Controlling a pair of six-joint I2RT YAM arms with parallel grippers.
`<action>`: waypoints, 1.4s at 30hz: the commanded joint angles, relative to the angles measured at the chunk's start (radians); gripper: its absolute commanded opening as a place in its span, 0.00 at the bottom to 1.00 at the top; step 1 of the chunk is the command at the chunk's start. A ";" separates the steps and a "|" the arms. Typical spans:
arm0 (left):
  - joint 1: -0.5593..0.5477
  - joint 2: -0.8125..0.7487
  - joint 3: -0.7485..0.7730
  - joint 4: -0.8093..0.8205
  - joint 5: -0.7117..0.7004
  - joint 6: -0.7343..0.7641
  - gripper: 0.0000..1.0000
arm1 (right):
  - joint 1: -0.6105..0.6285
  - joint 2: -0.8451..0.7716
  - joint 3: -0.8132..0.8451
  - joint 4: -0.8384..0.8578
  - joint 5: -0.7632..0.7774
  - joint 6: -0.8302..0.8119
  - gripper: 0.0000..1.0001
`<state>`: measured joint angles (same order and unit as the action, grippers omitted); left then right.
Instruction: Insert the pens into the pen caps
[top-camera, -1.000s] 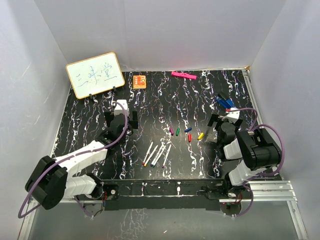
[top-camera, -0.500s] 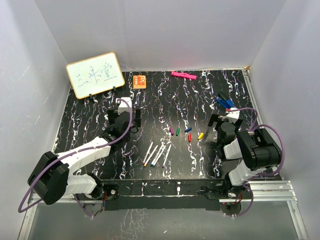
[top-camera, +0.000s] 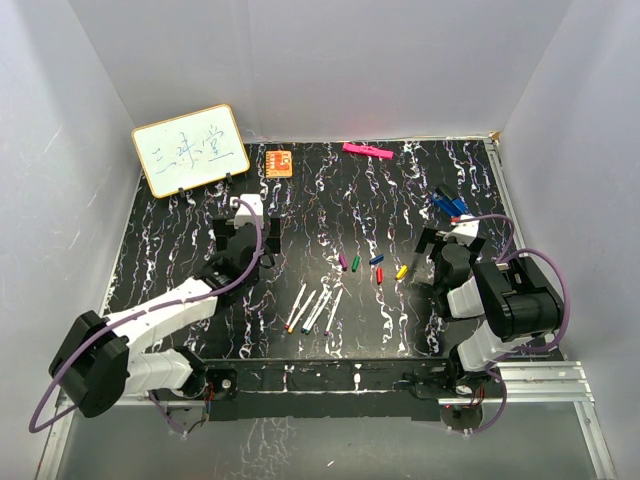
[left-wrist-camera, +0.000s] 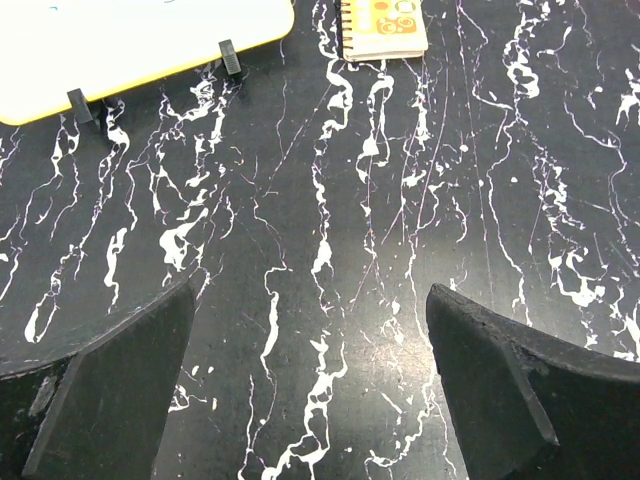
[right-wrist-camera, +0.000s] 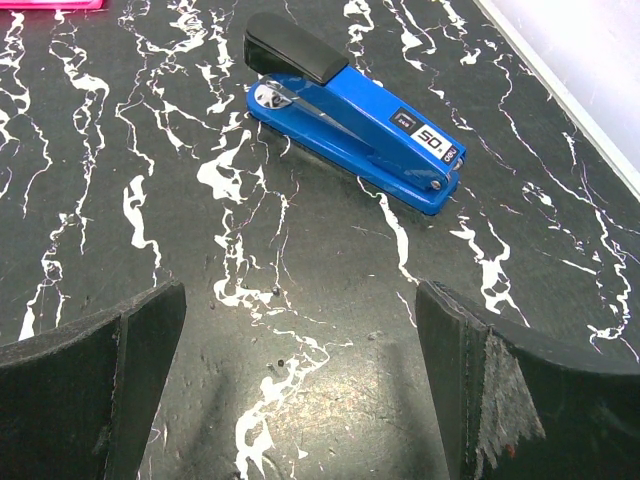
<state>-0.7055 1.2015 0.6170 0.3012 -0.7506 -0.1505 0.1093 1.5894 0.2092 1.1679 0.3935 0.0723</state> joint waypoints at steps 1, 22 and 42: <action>-0.005 -0.038 0.049 -0.072 -0.003 -0.039 0.98 | -0.002 -0.053 0.050 -0.025 -0.018 -0.029 0.98; -0.005 -0.086 0.082 -0.470 0.082 -0.336 0.96 | 0.004 -0.219 0.563 -0.894 0.121 0.384 0.98; -0.013 0.110 0.198 -0.656 0.504 -0.358 0.54 | 0.007 -0.400 0.462 -0.916 -0.114 0.331 0.98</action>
<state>-0.7109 1.3979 0.8474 -0.3656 -0.3790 -0.5175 0.1120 1.1858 0.6071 0.2890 0.3290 0.3725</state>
